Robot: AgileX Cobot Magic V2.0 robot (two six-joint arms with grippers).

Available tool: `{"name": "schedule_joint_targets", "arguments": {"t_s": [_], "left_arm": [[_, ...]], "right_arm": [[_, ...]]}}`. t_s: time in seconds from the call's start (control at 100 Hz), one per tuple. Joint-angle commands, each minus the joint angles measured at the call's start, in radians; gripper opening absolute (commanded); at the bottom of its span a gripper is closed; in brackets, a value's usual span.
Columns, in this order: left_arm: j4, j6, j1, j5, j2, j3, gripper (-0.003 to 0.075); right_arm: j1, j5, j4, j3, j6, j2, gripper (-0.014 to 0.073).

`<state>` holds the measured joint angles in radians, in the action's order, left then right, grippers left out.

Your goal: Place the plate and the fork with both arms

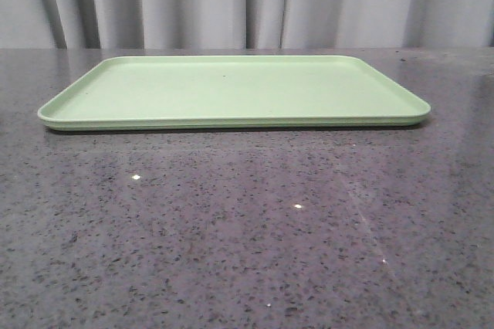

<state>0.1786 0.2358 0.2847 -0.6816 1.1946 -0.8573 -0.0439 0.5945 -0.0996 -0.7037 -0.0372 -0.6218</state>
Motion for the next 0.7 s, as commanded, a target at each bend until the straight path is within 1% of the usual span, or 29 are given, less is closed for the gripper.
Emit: {"name": "schedule_joint_targets", "arguments": {"t_s": [0.0,0.18,0.42,0.58,0.69], "left_arm": [[0.004,-0.007,0.001,0.011,0.000,-0.034,0.0438],[0.004,-0.020,0.001,-0.046,0.040,-0.034,0.0435],[-0.008,-0.033,0.001,-0.057,0.087,-0.034,0.0338],[-0.009,-0.033,0.001,-0.050,0.100,-0.034,0.0328],[-0.012,-0.033,0.001,-0.048,0.105,-0.034,0.0297]], "right_arm": [[0.004,-0.061,0.002,-0.035,0.011,-0.008,0.0437],[0.004,-0.061,0.002,-0.035,0.011,-0.008,0.0437],[0.004,-0.059,0.002,-0.035,0.011,-0.008,0.0437],[0.004,-0.056,0.002,-0.035,0.011,-0.008,0.0437],[0.004,-0.056,0.002,-0.035,0.011,-0.008,0.0437]]}}
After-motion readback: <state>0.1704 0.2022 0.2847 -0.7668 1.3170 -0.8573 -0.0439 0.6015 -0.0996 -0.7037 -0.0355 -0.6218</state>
